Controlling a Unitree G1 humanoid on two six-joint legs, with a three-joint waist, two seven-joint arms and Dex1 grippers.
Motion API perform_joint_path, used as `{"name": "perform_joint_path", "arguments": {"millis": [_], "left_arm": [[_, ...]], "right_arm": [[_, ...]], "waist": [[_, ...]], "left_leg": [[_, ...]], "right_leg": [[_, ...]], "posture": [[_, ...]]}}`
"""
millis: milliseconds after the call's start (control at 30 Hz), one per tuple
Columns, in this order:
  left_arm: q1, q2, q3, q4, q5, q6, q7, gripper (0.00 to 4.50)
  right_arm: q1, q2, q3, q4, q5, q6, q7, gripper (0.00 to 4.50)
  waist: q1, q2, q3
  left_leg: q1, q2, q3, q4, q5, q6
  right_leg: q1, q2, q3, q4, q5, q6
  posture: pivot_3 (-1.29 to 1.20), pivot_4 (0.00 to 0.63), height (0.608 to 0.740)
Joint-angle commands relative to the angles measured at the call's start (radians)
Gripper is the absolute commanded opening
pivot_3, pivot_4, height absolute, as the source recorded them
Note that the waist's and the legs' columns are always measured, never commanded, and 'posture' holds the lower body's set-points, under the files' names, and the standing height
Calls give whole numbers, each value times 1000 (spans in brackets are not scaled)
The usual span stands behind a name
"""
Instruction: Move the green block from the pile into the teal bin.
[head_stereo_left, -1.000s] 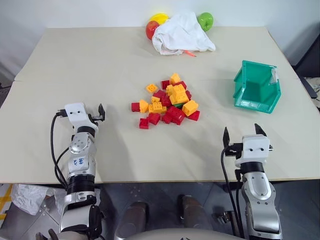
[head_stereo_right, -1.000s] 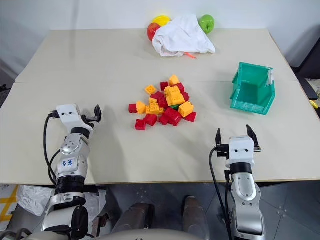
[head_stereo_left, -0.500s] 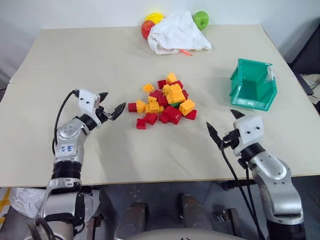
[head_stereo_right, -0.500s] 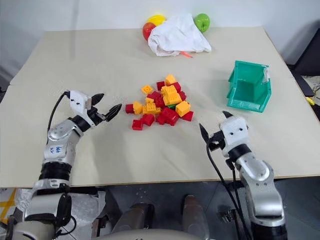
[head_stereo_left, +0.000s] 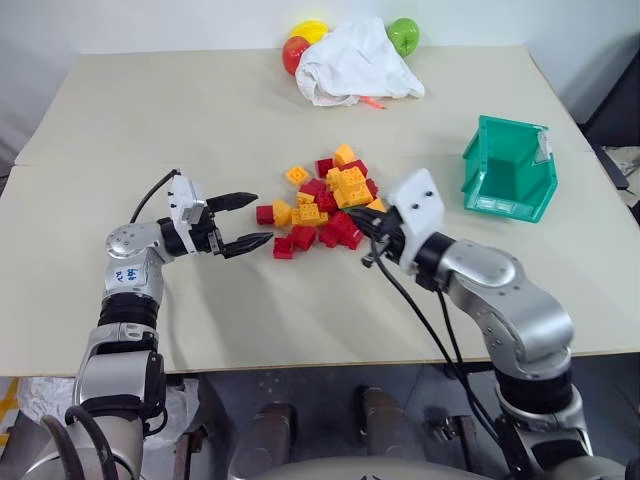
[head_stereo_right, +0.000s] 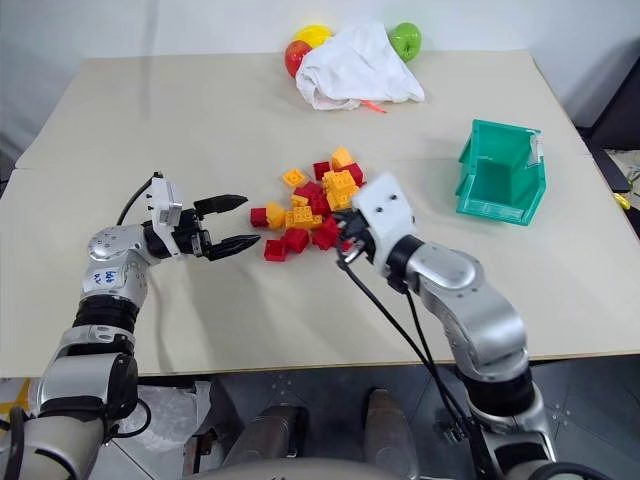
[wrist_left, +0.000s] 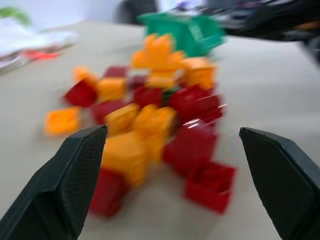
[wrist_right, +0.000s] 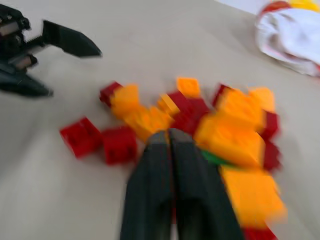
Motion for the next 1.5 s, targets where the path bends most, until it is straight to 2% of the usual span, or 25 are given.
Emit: {"name": "perform_joint_path", "arguments": {"millis": [33, 233, 300, 400, 467, 567, 733, 933, 1000, 1100, 1200, 1300, 1400, 1500], "left_arm": [[-21, 12, 22, 13, -35, -23, -74, 4500], [-35, 12, 33, 41, -32, -48, -117, 4500], [-37, 10, 34, 44, -32, -50, -118, 4500], [-42, 3, 39, 47, -27, -64, -98, 4500], [-53, -4, 42, 60, -20, -79, -72, 4500], [-58, -11, 40, 68, -18, -91, -59, 4500], [-51, -19, 39, 58, -23, -97, -45, 4500], [-42, -29, 40, 52, -26, -102, -35, 4500], [-41, -32, 41, 50, -27, -102, -33, 4500], [-41, -38, 40, 45, -35, -94, -52, 4500], [-40, -42, 38, 41, -39, -81, -71, 4500], [-39, -44, 36, 40, -39, -68, -81, 4500], [-41, -46, 36, 43, -39, -54, -88, 4500], [-41, -47, 37, 42, -40, -47, -94, 4500]], "right_arm": [[-68, 60, 53, 88, -50, -13, -57, 40], [-208, 209, 109, 420, -154, -158, -138, 40], [-221, 222, 109, 469, -171, -186, -140, 40], [-281, 239, 85, 664, -223, -282, -192, 40], [-310, 220, 61, 765, -256, -334, -228, 40], [-312, 186, 31, 811, -294, -355, -262, 40], [-273, 113, 1, 750, -334, -317, -262, 40], [-211, 29, -5, 572, -323, -231, -158, 40], [-184, -4, -26, 479, -281, -215, -87, 40], [-101, -61, -132, 328, -147, -350, 63, 40], [-29, -215, -150, 247, -105, -415, 240, 40], [91, -368, -290, 147, 13, -321, 364, 564], [198, -497, -417, 89, 82, -287, 449, 1558], [268, -562, -528, 57, 140, -250, 481, 2576]], "waist": [[-1, 0, 0], [-24, 0, 0], [-25, 0, 0], [-27, 0, 0], [-28, 0, 0], [-26, 0, 0], [-26, 0, 0], [-33, 0, 0], [-34, 0, 0], [-25, 0, 0], [-19, 0, 0], [-13, 0, 1], [4, 0, 1], [2, 0, 2]], "left_leg": [[-4, 0, 0, 2, 0, 0], [-9, -1, 0, 8, 0, 0], [-9, -1, 0, 8, 0, 0], [-9, -3, 0, 9, 0, 0], [-9, -3, 0, 10, 0, 0], [-9, -2, -1, 11, 0, 0], [-9, -3, -1, 11, 0, 0], [-9, -2, 0, 11, 0, 0], [-9, -2, 0, 11, 0, 0], [-9, -2, 0, 11, 0, 0], [-10, -3, 1, 11, -1, 2], [-10, -4, 1, 13, -2, 3], [-10, -4, 1, 13, -2, 4], [-10, -3, 3, 14, -3, 4]], "right_leg": [[-4, 0, 0, 2, 0, 0], [-9, -1, 0, 8, 0, 0], [-9, -1, 0, 9, 0, 0], [-9, -2, 1, 10, 0, 0], [-9, -2, 1, 11, 0, 0], [-9, -1, 1, 11, 0, 0], [-9, -2, 1, 11, 0, 0], [-9, -1, 1, 11, 0, 0], [-9, -1, 2, 11, 0, 0], [-9, -1, 1, 11, 0, 0], [-9, -1, 1, 10, 0, 1], [-7, -2, 1, 8, 1, 2], [-7, -1, 1, 7, 1, 2], [-7, -2, 2, 7, 2, 3]], "posture": [[0, 150, 740], [0, 150, 740], [0, 150, 740], [0, 150, 740], [0, 150, 740], [0, 150, 740], [0, 150, 740], [0, 150, 740], [0, 150, 740], [0, 150, 740], [0, 150, 740], [0, 150, 740], [0, 150, 740], [0, 150, 740]]}}
